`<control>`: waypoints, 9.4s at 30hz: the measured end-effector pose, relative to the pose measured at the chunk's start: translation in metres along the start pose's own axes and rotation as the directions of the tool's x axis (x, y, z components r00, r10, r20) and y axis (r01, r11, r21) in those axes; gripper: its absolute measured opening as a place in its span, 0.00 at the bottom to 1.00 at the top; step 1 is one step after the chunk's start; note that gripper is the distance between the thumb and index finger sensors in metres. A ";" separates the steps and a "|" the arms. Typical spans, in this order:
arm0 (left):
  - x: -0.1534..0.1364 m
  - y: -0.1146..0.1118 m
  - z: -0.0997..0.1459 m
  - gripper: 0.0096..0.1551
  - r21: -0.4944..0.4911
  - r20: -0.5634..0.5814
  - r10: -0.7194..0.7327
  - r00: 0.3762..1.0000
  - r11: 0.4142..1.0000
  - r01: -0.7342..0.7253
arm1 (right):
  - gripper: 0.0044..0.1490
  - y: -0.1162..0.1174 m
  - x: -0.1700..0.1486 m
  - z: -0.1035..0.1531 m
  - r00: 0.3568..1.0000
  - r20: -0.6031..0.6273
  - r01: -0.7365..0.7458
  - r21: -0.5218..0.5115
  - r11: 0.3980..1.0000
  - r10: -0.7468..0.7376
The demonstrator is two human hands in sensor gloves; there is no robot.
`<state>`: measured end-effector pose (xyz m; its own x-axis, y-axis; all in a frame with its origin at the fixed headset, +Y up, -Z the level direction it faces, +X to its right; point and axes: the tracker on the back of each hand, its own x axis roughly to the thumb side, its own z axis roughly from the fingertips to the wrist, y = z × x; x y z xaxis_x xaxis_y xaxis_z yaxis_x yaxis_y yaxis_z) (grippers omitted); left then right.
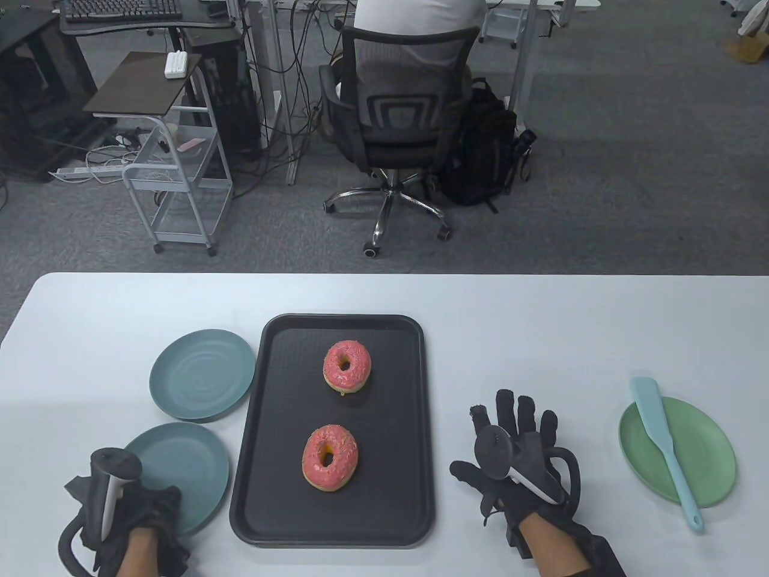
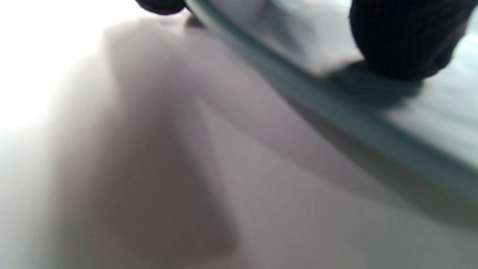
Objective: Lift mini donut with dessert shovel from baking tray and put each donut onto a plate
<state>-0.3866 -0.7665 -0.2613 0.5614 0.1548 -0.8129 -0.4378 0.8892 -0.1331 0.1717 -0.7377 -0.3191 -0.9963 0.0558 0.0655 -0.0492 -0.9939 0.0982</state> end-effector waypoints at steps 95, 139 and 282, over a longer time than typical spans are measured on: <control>0.104 -0.048 0.108 0.32 -0.521 0.563 0.586 0.584 0.799 -0.299 | 0.27 -0.007 0.072 0.026 0.630 0.130 0.765 0.068 0.641 -0.766; 0.091 -0.024 0.086 0.40 -0.461 0.555 0.561 0.615 0.822 -0.333 | 0.28 0.018 -0.094 -0.161 0.467 -0.601 0.624 -0.296 0.723 -0.649; 0.144 -0.032 0.127 0.27 -0.399 0.560 0.512 0.651 0.855 -0.330 | 0.62 -0.004 -0.074 0.035 0.961 -0.075 0.261 -0.063 0.963 -0.265</control>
<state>-0.2024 -0.7182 -0.3016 0.5343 0.7974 -0.2804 -0.8402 0.5376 -0.0720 0.2484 -0.7348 -0.2895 -0.9499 0.3103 -0.0376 -0.3119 -0.9488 0.0493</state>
